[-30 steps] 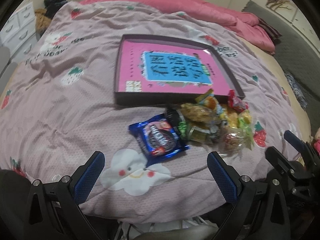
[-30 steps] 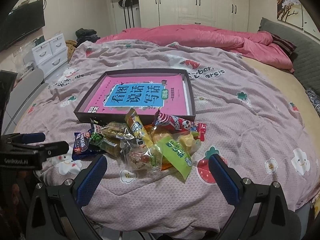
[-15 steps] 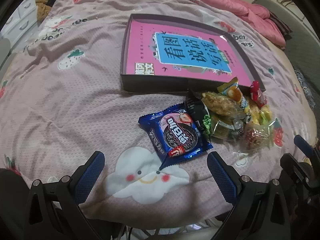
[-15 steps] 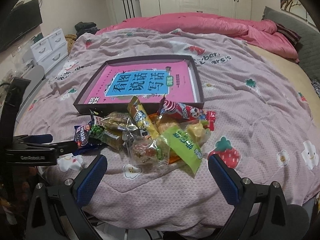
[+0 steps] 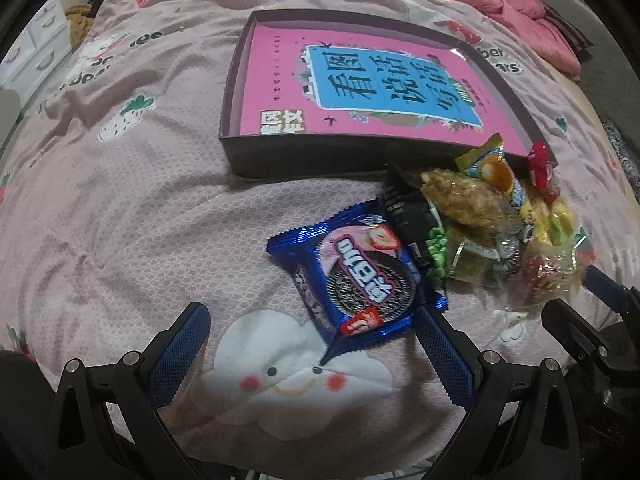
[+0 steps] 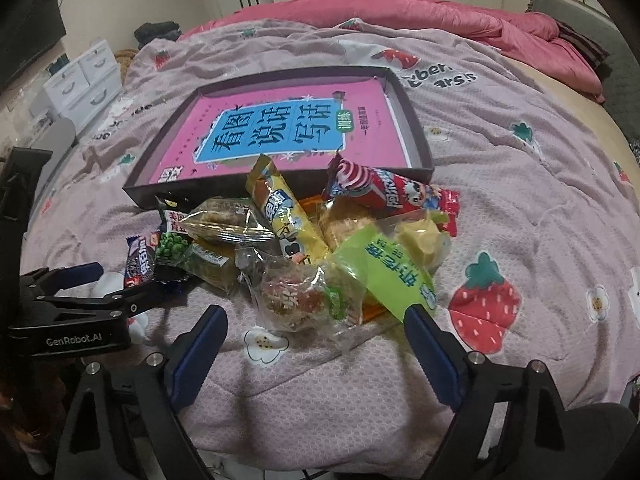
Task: Organize snacks
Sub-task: 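Grasp the blue cookie pack with the left gripper while the right gripper grasps the clear red-candy bag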
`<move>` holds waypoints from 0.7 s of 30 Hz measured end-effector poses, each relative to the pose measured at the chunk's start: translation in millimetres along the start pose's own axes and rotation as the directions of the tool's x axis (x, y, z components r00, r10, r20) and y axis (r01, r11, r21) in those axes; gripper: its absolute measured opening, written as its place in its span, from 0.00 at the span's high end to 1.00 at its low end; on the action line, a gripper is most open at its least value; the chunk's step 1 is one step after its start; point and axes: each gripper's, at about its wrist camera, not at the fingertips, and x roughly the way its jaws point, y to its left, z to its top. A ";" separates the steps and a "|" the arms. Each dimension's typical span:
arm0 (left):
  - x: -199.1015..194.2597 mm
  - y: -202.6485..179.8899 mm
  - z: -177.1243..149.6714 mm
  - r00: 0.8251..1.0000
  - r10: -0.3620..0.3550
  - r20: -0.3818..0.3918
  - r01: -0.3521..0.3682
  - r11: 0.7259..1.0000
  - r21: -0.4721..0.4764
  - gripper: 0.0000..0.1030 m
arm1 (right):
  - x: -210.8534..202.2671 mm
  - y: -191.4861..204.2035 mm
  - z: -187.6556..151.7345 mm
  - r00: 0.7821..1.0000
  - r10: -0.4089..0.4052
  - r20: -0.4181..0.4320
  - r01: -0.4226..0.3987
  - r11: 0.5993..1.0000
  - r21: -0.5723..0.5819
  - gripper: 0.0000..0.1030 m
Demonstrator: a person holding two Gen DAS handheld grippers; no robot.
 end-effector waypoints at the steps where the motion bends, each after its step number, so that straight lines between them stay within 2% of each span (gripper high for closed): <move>1: 1.4 1.1 0.5 1.000 0.000 -0.002 0.000 1.000 -0.004 0.02 | 2.0 2.2 1.3 1.000 -0.003 0.002 0.003 1.000 -0.010 0.17; 5: 0.1 6.3 0.8 1.000 0.005 0.008 -0.004 1.000 -0.017 0.02 | 5.9 9.2 4.2 1.000 0.000 0.010 0.001 0.999 -0.045 0.27; 7: -3.4 10.3 1.0 1.000 -0.001 0.024 0.001 1.000 -0.030 0.02 | 6.4 12.4 3.9 1.000 0.017 0.007 -0.017 0.998 -0.063 0.28; 13: 1.8 10.8 9.4 0.998 -0.067 0.016 0.067 0.996 -0.061 0.02 | 11.4 16.1 4.7 0.999 0.038 -0.007 -0.038 0.996 -0.082 0.29; 21: 13.0 -3.0 15.0 1.000 -0.024 0.002 0.024 0.999 -0.045 0.02 | 15.6 21.6 5.5 0.999 0.033 -0.003 -0.033 0.994 -0.107 0.29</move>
